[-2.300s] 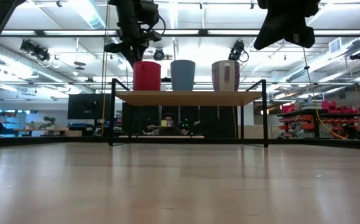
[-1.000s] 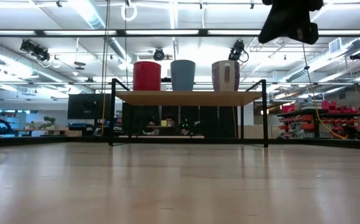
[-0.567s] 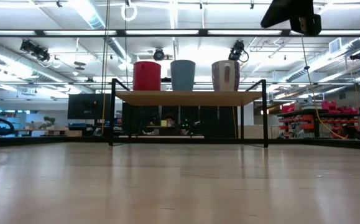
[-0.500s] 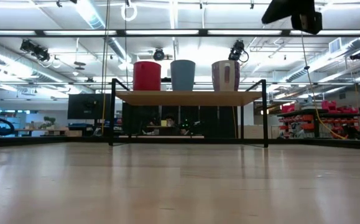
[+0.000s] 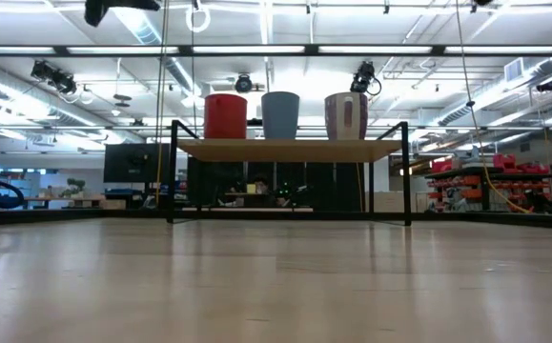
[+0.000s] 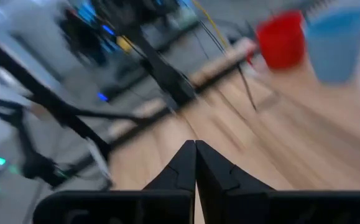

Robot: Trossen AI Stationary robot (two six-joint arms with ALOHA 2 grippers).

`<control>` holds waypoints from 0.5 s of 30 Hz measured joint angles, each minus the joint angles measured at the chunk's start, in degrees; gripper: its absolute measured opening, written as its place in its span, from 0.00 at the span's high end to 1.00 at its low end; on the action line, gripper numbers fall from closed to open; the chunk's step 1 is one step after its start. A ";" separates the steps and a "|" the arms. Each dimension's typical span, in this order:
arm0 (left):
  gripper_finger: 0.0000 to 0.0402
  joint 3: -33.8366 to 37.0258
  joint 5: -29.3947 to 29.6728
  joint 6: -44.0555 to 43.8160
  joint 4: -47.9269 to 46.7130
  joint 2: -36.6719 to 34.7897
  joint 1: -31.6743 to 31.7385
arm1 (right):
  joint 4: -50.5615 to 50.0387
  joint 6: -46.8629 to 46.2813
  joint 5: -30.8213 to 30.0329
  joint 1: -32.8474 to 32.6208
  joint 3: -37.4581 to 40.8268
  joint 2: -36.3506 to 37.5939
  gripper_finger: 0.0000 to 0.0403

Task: Stack small to large cups/mugs on shelf
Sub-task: Return to Home Position

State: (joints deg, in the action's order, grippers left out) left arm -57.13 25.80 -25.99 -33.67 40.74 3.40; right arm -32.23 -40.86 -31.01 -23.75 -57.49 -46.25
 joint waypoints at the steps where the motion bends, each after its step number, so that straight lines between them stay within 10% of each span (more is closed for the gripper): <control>1: 0.76 2.74 -0.80 1.32 3.85 -1.89 -0.62 | 2.41 1.86 -0.81 -1.01 0.64 1.45 0.97; 10: 0.75 23.67 -6.17 6.13 29.26 -20.26 -3.04 | 43.89 17.66 4.90 -4.18 23.97 16.99 0.97; 15: 0.76 28.07 -6.16 6.53 30.23 -24.84 -3.02 | 50.12 18.77 7.50 -4.16 30.57 22.38 0.97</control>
State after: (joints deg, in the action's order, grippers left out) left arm -29.06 19.65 -19.46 -3.44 15.90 0.38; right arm 17.89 -22.09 -23.51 -27.90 -26.92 -23.87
